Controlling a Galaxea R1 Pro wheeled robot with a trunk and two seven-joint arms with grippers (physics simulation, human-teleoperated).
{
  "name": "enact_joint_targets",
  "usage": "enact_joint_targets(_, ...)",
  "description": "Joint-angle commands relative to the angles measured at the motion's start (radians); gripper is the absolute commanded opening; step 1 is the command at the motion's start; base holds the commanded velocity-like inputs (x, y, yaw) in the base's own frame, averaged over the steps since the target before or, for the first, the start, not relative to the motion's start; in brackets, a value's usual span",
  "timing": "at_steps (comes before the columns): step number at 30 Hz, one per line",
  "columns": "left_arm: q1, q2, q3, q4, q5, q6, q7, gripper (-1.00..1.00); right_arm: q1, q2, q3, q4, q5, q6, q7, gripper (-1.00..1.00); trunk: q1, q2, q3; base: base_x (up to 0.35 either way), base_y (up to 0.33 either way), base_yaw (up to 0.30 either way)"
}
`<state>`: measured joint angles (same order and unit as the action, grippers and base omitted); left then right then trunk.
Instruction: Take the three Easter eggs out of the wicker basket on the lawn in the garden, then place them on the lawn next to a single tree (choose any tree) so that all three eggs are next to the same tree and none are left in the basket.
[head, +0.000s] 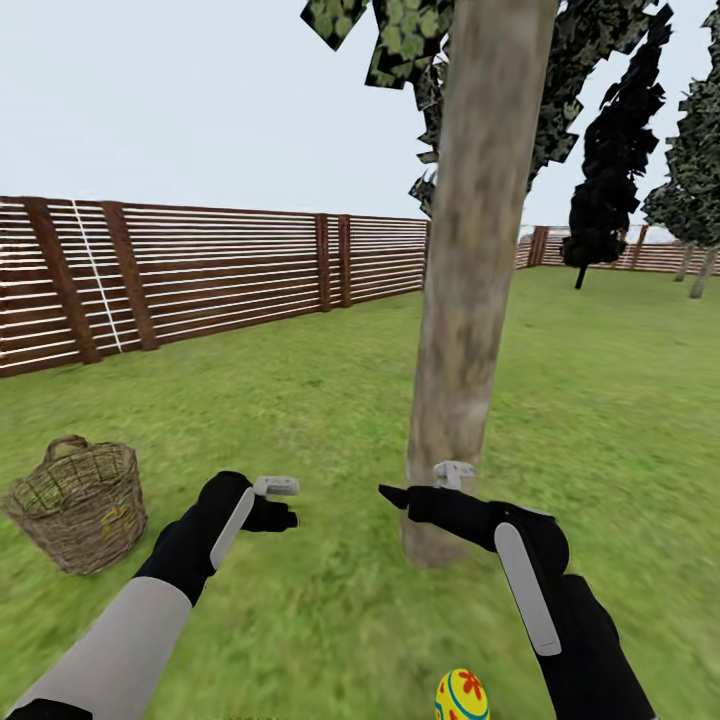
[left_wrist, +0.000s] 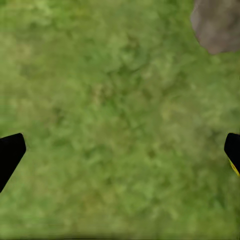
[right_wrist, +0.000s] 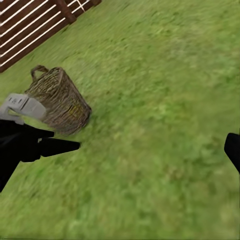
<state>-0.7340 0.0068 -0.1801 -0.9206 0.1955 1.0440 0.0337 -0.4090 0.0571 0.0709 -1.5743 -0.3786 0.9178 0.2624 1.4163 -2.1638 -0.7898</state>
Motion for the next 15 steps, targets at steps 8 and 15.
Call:
enact_joint_targets(8,-0.001,0.001,-0.002,0.0,0.005,0.003,0.003,1.0,-0.001,0.007,-0.001,0.001,0.009,0.004,0.008,1.0,-0.031,0.056,0.024,0.0,0.0,0.287)
enact_joint_targets(15,-0.001,0.001,-0.002,0.0,0.005,0.003,0.003,1.0,-0.001,0.014,-0.001,0.002,0.01,0.004,0.008,1.0,-0.058,0.105,0.046,0.0,0.0,0.286)
